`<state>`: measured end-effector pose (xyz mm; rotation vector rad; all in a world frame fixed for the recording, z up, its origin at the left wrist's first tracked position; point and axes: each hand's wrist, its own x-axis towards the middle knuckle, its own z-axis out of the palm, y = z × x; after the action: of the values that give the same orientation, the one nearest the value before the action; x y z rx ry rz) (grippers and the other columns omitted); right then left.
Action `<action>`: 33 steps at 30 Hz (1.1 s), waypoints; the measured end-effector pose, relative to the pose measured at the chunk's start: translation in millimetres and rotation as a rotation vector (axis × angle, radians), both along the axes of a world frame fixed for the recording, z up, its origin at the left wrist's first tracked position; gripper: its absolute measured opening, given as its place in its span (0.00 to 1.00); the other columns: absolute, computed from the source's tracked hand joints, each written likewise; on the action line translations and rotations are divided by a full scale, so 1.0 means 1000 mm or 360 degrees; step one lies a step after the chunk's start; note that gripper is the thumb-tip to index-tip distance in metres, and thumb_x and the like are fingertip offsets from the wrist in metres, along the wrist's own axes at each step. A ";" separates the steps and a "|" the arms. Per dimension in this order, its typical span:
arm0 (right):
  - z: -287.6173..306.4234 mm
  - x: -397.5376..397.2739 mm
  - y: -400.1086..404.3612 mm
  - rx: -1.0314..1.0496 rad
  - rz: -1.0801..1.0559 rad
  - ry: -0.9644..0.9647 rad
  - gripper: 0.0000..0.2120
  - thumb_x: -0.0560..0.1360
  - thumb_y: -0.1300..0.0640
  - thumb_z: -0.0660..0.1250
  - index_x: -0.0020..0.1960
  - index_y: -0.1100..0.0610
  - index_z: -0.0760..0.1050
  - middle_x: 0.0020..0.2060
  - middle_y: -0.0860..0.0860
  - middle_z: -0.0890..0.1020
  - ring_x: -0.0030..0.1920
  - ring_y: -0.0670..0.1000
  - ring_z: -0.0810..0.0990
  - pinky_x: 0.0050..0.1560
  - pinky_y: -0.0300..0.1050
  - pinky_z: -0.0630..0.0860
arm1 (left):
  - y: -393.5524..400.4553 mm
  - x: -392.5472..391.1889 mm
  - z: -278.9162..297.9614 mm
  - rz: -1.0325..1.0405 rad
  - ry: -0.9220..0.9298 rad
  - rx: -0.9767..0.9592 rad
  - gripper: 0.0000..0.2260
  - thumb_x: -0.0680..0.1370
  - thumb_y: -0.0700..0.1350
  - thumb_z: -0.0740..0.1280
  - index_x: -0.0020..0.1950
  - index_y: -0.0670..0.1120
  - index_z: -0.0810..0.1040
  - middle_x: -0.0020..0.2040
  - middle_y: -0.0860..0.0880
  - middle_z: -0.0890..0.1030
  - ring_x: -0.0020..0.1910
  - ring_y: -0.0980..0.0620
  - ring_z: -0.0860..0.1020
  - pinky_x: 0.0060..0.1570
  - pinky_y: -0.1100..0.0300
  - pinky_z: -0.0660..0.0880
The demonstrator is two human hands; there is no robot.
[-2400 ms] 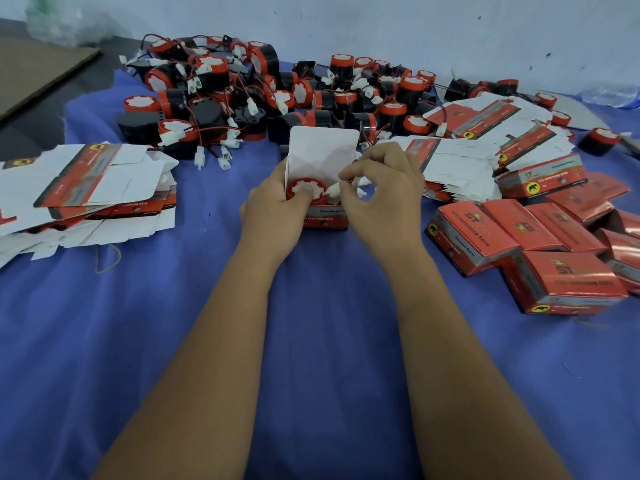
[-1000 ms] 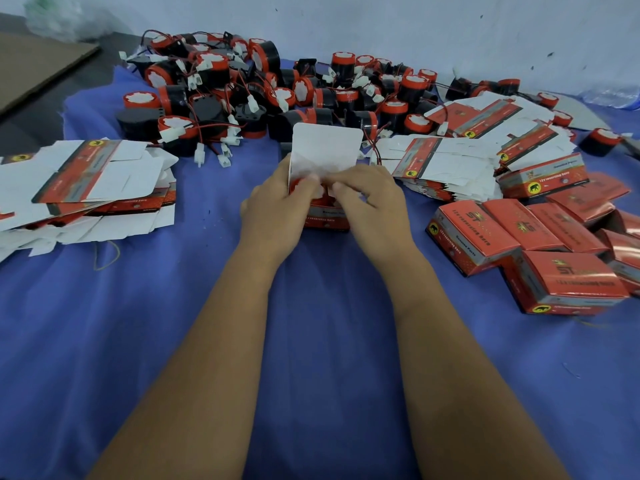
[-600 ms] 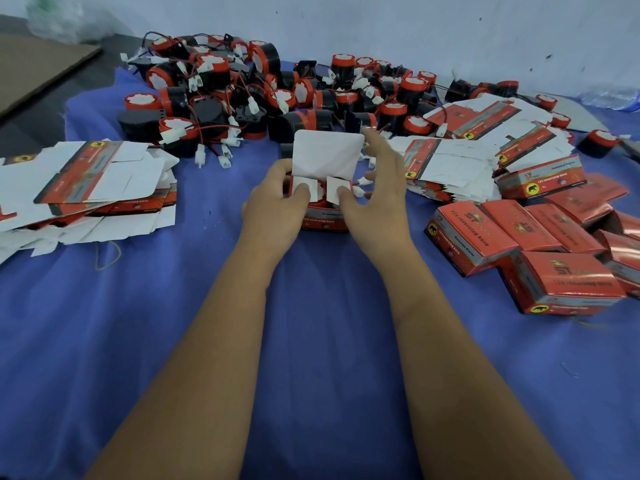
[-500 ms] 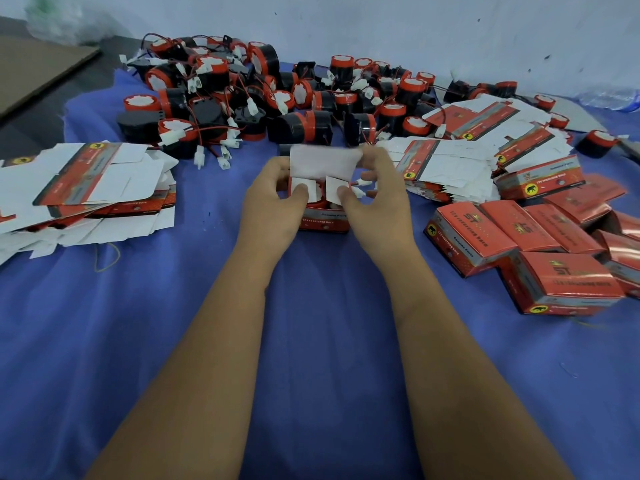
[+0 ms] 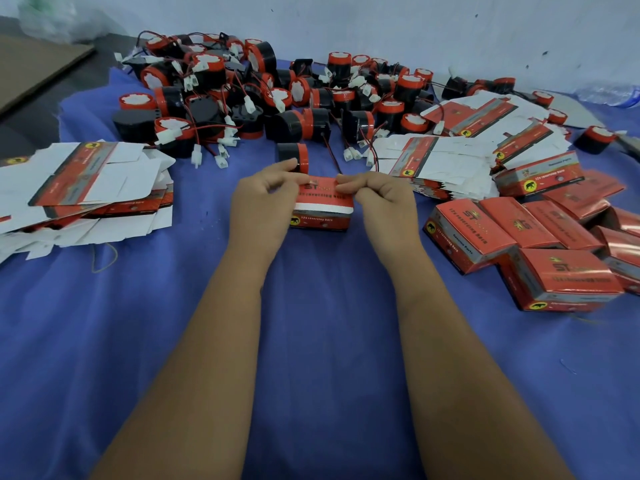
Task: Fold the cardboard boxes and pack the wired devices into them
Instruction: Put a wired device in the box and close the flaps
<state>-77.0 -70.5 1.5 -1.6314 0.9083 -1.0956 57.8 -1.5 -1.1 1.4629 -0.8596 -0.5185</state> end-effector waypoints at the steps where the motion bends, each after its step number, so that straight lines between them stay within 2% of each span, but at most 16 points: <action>1: -0.001 -0.001 0.001 -0.0026 0.0024 0.0047 0.14 0.76 0.72 0.58 0.44 0.61 0.81 0.52 0.53 0.82 0.57 0.46 0.79 0.50 0.34 0.77 | 0.000 -0.002 -0.001 0.0007 -0.0168 0.0023 0.13 0.79 0.37 0.62 0.52 0.50 0.85 0.61 0.55 0.80 0.57 0.60 0.78 0.49 0.69 0.77; 3: -0.002 -0.004 0.002 -0.0159 0.0113 0.0227 0.11 0.76 0.67 0.63 0.51 0.57 0.81 0.56 0.48 0.80 0.58 0.38 0.75 0.55 0.32 0.74 | 0.001 -0.004 -0.004 -0.0006 -0.0344 0.0034 0.15 0.79 0.36 0.61 0.55 0.50 0.85 0.63 0.54 0.80 0.62 0.58 0.76 0.56 0.62 0.77; 5: -0.003 -0.005 0.002 -0.0300 0.0235 0.0395 0.13 0.76 0.63 0.67 0.59 0.54 0.80 0.60 0.44 0.76 0.57 0.29 0.71 0.56 0.26 0.69 | 0.001 -0.001 -0.004 -0.0062 -0.0283 0.0042 0.17 0.79 0.36 0.61 0.56 0.52 0.84 0.65 0.55 0.79 0.63 0.59 0.75 0.56 0.64 0.77; 6: -0.003 -0.005 0.002 -0.0331 0.0276 0.0437 0.15 0.76 0.61 0.69 0.62 0.53 0.79 0.61 0.44 0.75 0.57 0.28 0.69 0.57 0.25 0.68 | 0.001 0.001 -0.004 -0.0114 -0.0221 0.0046 0.17 0.78 0.36 0.61 0.56 0.53 0.84 0.65 0.56 0.78 0.64 0.59 0.75 0.56 0.66 0.76; 9: -0.002 -0.008 0.000 -0.0367 0.0324 0.0504 0.21 0.74 0.57 0.73 0.66 0.53 0.77 0.67 0.47 0.74 0.61 0.32 0.67 0.61 0.27 0.67 | 0.003 0.004 -0.004 -0.0292 -0.0260 0.0070 0.18 0.77 0.36 0.63 0.62 0.52 0.81 0.68 0.55 0.75 0.65 0.60 0.72 0.61 0.66 0.73; 13: -0.005 -0.007 -0.002 -0.0466 0.0229 0.0594 0.24 0.72 0.54 0.75 0.67 0.51 0.76 0.68 0.46 0.74 0.62 0.32 0.65 0.64 0.31 0.65 | 0.002 0.007 -0.006 -0.0383 -0.0393 0.0086 0.22 0.75 0.36 0.69 0.68 0.48 0.77 0.70 0.53 0.71 0.65 0.61 0.70 0.58 0.72 0.71; 16: -0.008 -0.003 -0.002 -0.0504 0.0135 0.0592 0.22 0.72 0.55 0.75 0.66 0.50 0.77 0.67 0.45 0.76 0.64 0.38 0.68 0.64 0.26 0.62 | 0.000 0.008 -0.008 -0.0350 -0.0517 0.0087 0.21 0.76 0.35 0.69 0.69 0.48 0.77 0.71 0.52 0.72 0.65 0.61 0.70 0.58 0.76 0.69; 19: -0.009 -0.002 -0.002 -0.0508 0.0093 0.0564 0.19 0.74 0.54 0.73 0.64 0.50 0.78 0.65 0.46 0.77 0.64 0.40 0.71 0.64 0.26 0.64 | 0.000 0.007 -0.008 -0.0335 -0.0502 0.0060 0.20 0.77 0.34 0.67 0.67 0.49 0.78 0.69 0.53 0.73 0.64 0.62 0.70 0.59 0.76 0.68; 22: -0.006 -0.001 -0.001 -0.0450 0.0113 0.0492 0.17 0.74 0.56 0.73 0.63 0.52 0.79 0.64 0.48 0.79 0.64 0.41 0.74 0.66 0.38 0.70 | 0.001 0.006 -0.006 -0.0340 -0.0346 0.0007 0.18 0.78 0.36 0.65 0.63 0.52 0.79 0.64 0.56 0.76 0.62 0.63 0.74 0.60 0.71 0.72; 24: -0.005 -0.001 -0.001 -0.0398 0.0114 0.0454 0.16 0.75 0.55 0.72 0.62 0.52 0.80 0.64 0.48 0.79 0.64 0.43 0.75 0.67 0.42 0.71 | 0.002 0.004 -0.004 -0.0329 -0.0254 -0.0042 0.16 0.78 0.36 0.64 0.60 0.54 0.79 0.59 0.58 0.79 0.57 0.64 0.76 0.53 0.72 0.73; 27: -0.004 0.000 0.000 -0.0330 0.0121 0.0382 0.15 0.76 0.54 0.71 0.62 0.52 0.80 0.63 0.48 0.80 0.64 0.42 0.75 0.66 0.40 0.72 | 0.002 0.003 -0.003 -0.0313 -0.0174 -0.0094 0.14 0.78 0.36 0.64 0.55 0.54 0.79 0.52 0.59 0.81 0.51 0.64 0.79 0.46 0.72 0.74; 30: -0.004 0.000 0.000 -0.0303 0.0108 0.0361 0.14 0.77 0.54 0.70 0.62 0.52 0.80 0.62 0.47 0.80 0.63 0.41 0.75 0.64 0.38 0.72 | 0.002 0.003 -0.004 -0.0282 -0.0177 -0.0141 0.12 0.77 0.35 0.65 0.52 0.53 0.79 0.52 0.59 0.81 0.52 0.62 0.79 0.50 0.66 0.76; 33: -0.004 0.000 -0.001 -0.0293 0.0077 0.0333 0.13 0.77 0.54 0.69 0.62 0.50 0.80 0.61 0.47 0.81 0.62 0.43 0.77 0.63 0.41 0.74 | 0.002 0.006 -0.004 -0.0246 -0.0139 -0.0195 0.12 0.78 0.37 0.67 0.51 0.54 0.80 0.55 0.57 0.81 0.56 0.57 0.80 0.56 0.60 0.78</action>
<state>-77.3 -71.8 -2.4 -1.9382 0.9179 -1.0124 64.1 0.8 -5.1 1.3216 -1.0613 -0.5105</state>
